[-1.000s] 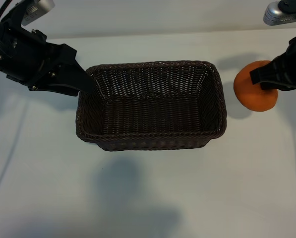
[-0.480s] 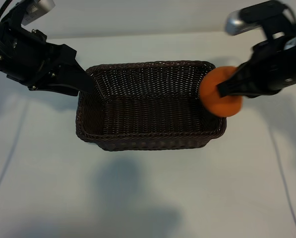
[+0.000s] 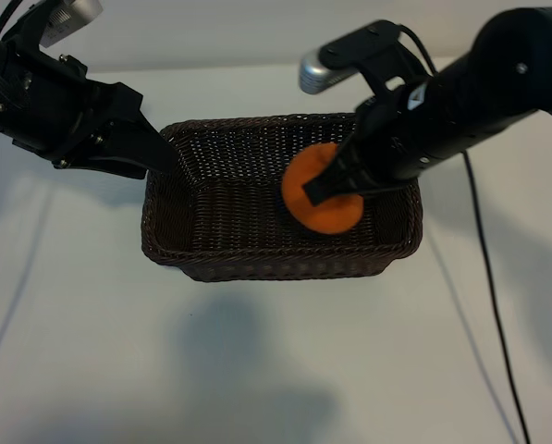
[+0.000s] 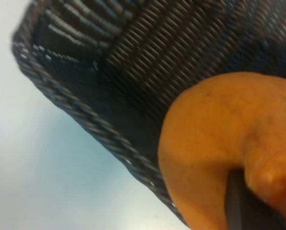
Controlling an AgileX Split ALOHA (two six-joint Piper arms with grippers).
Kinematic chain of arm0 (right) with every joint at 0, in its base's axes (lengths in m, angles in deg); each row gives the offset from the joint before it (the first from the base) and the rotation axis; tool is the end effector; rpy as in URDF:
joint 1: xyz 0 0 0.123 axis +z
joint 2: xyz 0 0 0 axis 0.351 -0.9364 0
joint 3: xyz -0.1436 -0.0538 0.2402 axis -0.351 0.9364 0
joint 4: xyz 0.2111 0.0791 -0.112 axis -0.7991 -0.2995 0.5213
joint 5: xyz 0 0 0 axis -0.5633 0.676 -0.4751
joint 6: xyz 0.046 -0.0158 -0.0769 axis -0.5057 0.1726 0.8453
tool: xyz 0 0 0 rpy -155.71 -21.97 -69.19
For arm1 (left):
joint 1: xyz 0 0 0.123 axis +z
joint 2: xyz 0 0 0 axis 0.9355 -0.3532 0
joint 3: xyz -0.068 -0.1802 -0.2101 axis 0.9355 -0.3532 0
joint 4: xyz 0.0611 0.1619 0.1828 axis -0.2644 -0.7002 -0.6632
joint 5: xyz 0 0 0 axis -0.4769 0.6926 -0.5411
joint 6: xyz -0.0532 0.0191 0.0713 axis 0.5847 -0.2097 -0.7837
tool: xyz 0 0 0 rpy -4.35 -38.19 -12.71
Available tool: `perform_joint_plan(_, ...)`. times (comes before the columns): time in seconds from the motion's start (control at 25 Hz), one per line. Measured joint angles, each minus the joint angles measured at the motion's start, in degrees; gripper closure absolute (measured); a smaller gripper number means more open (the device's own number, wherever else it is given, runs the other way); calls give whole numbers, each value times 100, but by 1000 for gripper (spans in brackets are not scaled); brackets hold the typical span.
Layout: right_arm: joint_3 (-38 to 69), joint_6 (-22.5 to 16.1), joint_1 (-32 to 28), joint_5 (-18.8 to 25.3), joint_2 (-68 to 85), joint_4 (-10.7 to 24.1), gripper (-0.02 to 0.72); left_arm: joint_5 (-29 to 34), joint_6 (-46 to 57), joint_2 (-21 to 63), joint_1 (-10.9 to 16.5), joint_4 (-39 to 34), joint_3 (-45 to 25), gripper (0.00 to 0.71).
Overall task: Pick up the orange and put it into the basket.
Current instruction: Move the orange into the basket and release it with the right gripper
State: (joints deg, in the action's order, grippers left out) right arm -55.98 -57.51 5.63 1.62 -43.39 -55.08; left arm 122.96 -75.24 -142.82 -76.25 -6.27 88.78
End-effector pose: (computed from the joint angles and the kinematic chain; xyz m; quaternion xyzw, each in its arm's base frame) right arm 0.3026 0.1719 0.2692 -0.2270 0.9231 0.1789 0.2538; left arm 0.2933 -0.0885 0.3043 0.1081 0.9335 -0.3079 0.1489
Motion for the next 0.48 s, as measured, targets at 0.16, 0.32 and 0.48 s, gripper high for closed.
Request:
perform_joint_plan(0.16,-257,0,76,33,-121,6,660,0,0,0,0,0,0,256)
perform_joint_plan(0.32,-317,37,76,120,-188,72,660,0,0,0,0,0,0,256)
perform_joint_plan(0.48,-317,293,76,138,-195,98,660,0,-11,0,0,5,0,256)
